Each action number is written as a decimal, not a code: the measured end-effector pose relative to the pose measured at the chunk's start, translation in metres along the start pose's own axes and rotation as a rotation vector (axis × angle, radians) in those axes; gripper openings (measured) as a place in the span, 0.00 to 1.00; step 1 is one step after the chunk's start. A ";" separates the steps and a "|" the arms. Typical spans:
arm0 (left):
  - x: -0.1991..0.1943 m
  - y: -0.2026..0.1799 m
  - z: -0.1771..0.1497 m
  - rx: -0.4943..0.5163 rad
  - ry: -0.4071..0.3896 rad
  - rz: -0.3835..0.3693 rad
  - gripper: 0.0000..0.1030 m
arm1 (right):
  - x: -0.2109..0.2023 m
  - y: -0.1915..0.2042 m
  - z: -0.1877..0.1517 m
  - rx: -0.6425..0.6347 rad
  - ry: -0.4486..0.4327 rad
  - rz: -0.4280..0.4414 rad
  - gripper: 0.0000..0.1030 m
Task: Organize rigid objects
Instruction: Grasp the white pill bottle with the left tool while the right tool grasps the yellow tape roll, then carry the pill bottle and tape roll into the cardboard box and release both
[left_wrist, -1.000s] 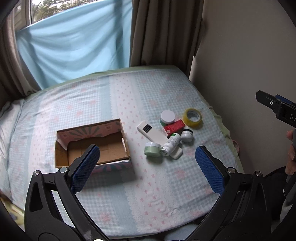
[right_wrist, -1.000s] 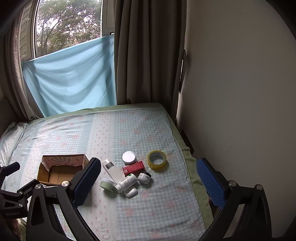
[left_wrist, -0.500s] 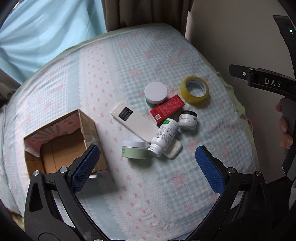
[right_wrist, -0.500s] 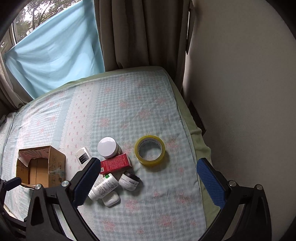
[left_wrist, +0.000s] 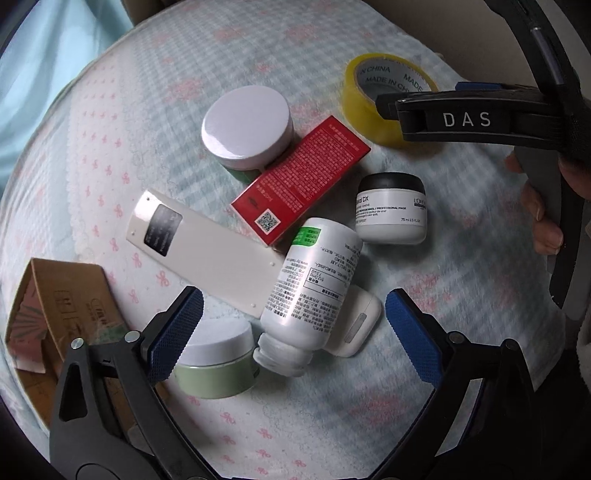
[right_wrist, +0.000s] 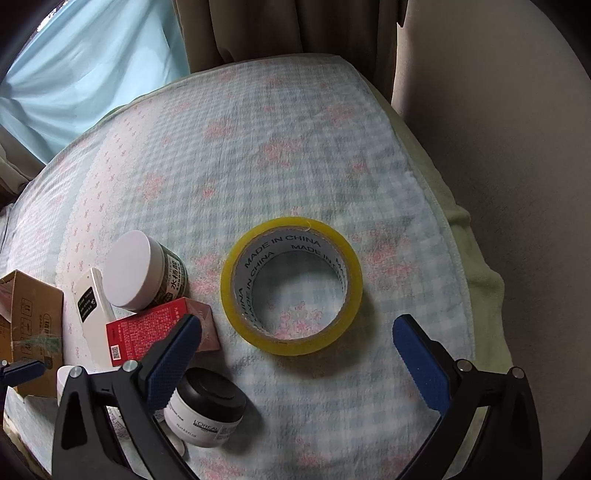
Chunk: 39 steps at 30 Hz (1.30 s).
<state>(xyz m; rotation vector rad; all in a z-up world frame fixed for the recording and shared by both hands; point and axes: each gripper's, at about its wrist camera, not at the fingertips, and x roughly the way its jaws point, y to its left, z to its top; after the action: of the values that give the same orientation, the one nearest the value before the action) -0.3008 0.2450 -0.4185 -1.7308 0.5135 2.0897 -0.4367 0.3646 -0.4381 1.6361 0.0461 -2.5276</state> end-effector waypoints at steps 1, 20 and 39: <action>0.009 -0.002 0.001 0.016 0.011 0.000 0.93 | 0.005 -0.001 -0.001 -0.008 -0.003 0.002 1.00; 0.041 -0.020 0.001 0.158 -0.026 -0.004 0.49 | 0.050 0.007 0.001 -0.105 -0.075 -0.005 1.00; 0.000 0.004 0.010 0.022 -0.072 -0.056 0.49 | 0.025 -0.001 0.014 -0.102 -0.105 -0.022 0.93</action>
<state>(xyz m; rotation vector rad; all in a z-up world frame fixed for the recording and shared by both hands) -0.3112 0.2471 -0.4169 -1.6320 0.4607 2.0911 -0.4596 0.3616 -0.4547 1.4722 0.1800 -2.5766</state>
